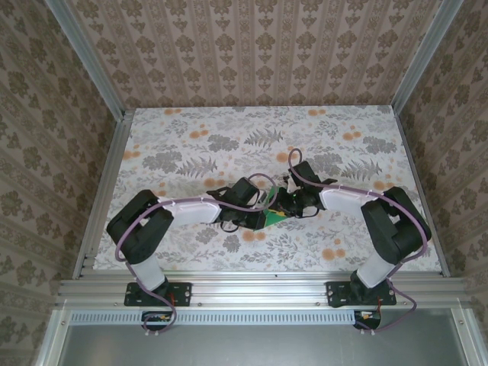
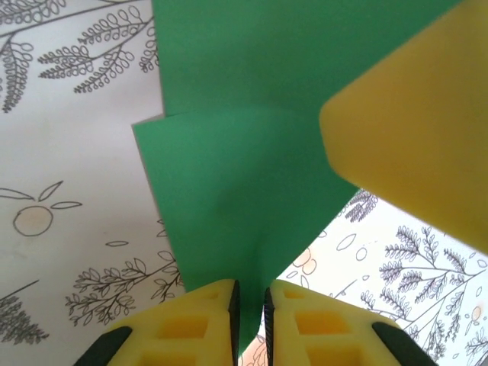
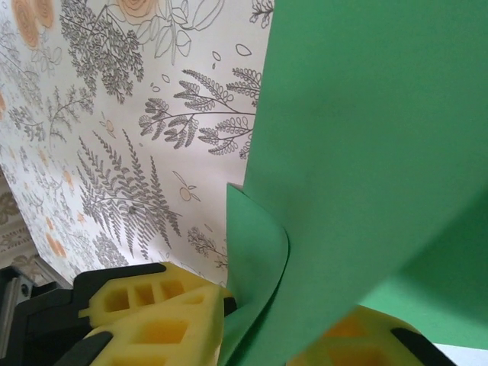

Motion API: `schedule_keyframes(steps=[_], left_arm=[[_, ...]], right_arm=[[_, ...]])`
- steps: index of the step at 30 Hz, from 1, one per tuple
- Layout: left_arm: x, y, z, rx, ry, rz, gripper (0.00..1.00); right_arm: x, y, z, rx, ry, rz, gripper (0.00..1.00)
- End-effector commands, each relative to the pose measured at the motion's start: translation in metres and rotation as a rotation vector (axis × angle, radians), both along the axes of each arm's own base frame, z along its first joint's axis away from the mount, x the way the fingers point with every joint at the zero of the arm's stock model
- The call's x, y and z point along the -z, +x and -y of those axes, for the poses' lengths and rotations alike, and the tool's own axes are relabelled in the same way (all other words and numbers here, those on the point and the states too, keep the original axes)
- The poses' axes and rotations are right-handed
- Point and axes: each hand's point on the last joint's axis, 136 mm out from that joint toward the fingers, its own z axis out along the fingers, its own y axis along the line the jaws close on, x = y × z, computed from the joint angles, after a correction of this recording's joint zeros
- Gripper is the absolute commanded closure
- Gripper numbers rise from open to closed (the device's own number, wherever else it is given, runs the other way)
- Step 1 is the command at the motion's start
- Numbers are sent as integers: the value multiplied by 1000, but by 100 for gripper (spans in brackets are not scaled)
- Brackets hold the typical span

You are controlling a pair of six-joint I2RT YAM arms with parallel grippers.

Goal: Fold a paper plane with a square sheet of paper (pick it up from the middle)

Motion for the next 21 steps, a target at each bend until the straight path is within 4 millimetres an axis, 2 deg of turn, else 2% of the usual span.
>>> schedule_keyframes(steps=[1,13,18,21], left_arm=[[-17,3,2,16,17,57,74],[-14,3,-1,40,91,105,65],[-8,1,1,60,109,100,66],[-7,-1,3,66,112,99,71]], right_arm=[[2,2,2,18,-28,-16,76],[-2,4,1,13,-22,-10,77],[-2,3,0,12,-19,-12,77],[-2,3,0,10,-18,-11,77]])
